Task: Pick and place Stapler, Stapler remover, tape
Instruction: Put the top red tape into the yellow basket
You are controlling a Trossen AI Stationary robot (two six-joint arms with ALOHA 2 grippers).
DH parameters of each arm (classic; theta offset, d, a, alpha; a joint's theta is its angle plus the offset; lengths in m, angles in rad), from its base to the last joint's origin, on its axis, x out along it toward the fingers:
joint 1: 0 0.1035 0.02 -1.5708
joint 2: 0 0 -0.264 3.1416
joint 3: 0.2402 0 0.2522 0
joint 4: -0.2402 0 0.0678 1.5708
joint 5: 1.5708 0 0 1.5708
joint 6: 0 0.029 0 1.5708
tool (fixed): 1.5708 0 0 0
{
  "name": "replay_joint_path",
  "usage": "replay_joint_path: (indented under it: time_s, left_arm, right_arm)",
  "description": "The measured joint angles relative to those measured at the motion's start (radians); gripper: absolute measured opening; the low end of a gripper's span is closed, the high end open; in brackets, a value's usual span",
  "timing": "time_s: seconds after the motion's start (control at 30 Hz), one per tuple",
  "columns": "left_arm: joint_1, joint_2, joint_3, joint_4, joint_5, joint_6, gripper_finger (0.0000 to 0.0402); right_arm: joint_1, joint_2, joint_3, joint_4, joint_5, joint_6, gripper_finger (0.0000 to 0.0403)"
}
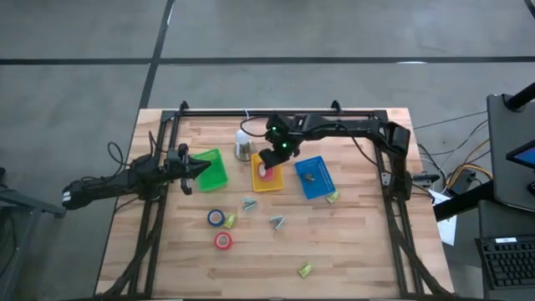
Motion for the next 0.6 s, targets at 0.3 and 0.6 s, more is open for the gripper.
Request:
replay_joint_path:
  time_s: [0.3,0.6]
  left_arm:
    - [0.000,0.000,0.000,0.000,0.000,0.000,0.0019]
    - [0.000,0.000,0.000,0.000,0.000,0.000,0.0019]
  right_arm:
    - [0.001,0.057,0.021,0.005,-0.021,0.018,0.0107]
    - [0.001,0.055,0.021,0.000,0.019,-0.002,0.0140]
